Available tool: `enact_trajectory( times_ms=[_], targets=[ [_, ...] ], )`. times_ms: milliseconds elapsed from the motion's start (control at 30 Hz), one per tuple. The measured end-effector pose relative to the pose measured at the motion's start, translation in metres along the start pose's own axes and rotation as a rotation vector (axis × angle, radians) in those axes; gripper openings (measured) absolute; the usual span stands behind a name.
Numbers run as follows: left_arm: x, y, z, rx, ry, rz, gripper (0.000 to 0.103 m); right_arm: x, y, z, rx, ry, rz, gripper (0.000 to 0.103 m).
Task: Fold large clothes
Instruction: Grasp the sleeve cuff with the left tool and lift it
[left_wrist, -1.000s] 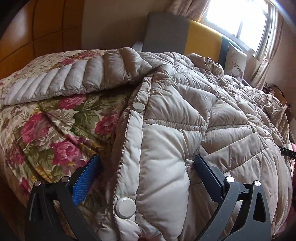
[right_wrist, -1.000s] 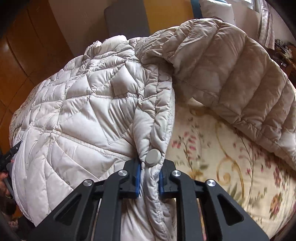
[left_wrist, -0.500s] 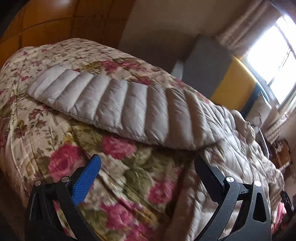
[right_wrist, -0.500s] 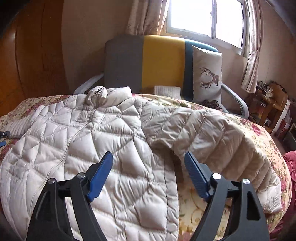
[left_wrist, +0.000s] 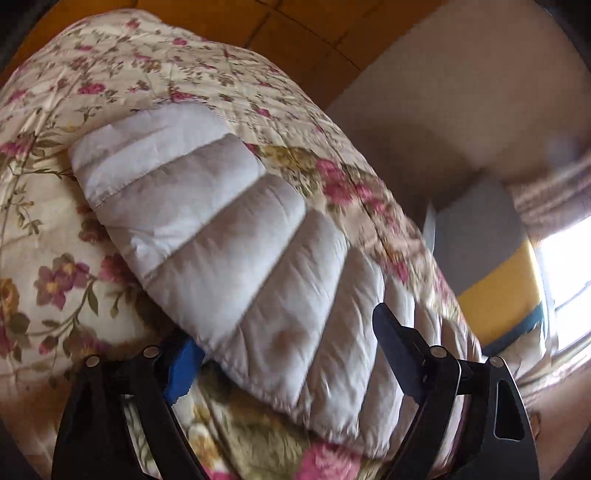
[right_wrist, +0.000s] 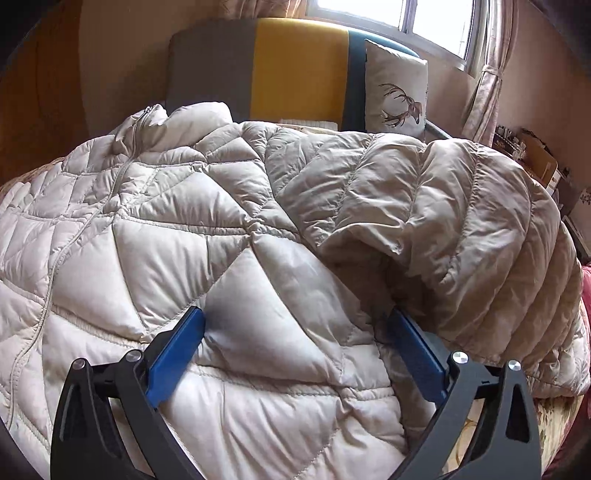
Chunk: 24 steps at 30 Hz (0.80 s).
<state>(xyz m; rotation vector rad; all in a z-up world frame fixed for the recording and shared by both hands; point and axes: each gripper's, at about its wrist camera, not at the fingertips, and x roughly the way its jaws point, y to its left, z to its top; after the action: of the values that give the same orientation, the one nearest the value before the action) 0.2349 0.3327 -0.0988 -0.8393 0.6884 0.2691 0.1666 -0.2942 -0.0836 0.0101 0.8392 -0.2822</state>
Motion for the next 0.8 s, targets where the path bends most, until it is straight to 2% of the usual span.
enact_trajectory(
  times_ms=[67,133,200,233,300,467,600,700,800],
  targets=[
    [0.004,0.006,0.007,-0.068,-0.015,0.016,0.074,0.002,0.001,-0.001,-0.004,0.003,-0.008,0.101],
    [0.010,0.004,0.016,-0.104,0.000,0.024,0.073,0.002,0.002,-0.001,-0.010,0.002,-0.016,0.101],
    [0.013,0.003,0.021,-0.112,0.019,0.048,0.043,0.001,0.003,-0.001,-0.010,0.004,-0.016,0.101],
    [0.015,0.004,0.023,-0.118,0.040,0.055,0.011,0.002,0.003,0.000,-0.010,0.005,-0.016,0.101],
    [0.013,0.006,0.025,-0.148,0.055,0.037,0.007,0.002,0.004,0.000,-0.008,0.005,-0.015,0.101],
    [-0.024,-0.036,0.023,0.043,-0.072,0.043,0.005,0.002,0.003,0.000,-0.008,0.005,-0.014,0.101],
    [-0.061,-0.095,0.010,0.226,-0.146,-0.049,0.005,0.002,0.002,0.000,-0.005,0.003,-0.011,0.101],
    [-0.087,-0.157,-0.019,0.445,-0.155,-0.156,0.005,0.001,0.002,-0.001,-0.003,0.002,-0.009,0.101],
    [-0.101,-0.204,-0.055,0.615,-0.142,-0.212,0.005,0.001,0.001,-0.001,0.000,0.000,-0.006,0.101]
  ],
)
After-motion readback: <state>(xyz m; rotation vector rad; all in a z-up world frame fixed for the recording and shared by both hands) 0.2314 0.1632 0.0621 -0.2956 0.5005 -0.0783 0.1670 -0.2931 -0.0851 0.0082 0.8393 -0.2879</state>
